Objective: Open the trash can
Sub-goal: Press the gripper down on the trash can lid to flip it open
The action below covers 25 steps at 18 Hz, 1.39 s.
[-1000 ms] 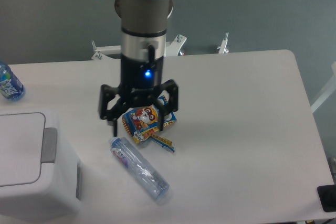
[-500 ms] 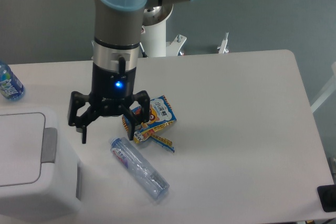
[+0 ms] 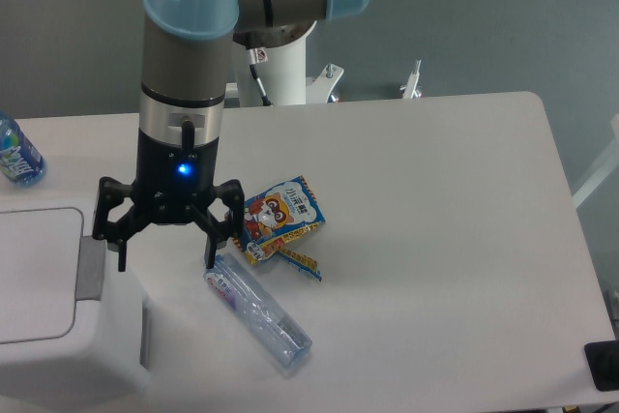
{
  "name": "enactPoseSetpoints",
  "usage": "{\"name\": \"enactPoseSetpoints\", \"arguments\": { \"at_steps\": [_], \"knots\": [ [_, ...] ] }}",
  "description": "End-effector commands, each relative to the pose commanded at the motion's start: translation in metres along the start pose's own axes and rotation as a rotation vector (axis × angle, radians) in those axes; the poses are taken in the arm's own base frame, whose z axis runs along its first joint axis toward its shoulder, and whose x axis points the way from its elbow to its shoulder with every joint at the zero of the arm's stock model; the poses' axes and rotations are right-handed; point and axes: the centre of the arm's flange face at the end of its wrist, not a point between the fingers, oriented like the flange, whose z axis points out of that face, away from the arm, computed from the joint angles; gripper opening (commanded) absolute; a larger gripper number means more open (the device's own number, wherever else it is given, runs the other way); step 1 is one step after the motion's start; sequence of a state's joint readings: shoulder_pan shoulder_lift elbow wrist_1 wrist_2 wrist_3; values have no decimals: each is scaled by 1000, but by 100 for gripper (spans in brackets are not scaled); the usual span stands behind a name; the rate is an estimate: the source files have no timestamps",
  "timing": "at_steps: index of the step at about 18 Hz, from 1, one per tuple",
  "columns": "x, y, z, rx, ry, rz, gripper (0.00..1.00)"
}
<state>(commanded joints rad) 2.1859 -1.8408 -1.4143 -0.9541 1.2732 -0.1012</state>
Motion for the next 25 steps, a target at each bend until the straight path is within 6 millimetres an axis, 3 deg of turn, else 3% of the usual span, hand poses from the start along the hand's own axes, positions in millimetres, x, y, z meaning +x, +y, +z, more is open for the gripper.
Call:
{"name": "enactPoseSetpoints", "arguments": {
  "at_steps": [4,25],
  "knots": [
    [5,9,9,-23,4,8,100],
    [8,10,19,-20,7,17,100]
  ]
}}
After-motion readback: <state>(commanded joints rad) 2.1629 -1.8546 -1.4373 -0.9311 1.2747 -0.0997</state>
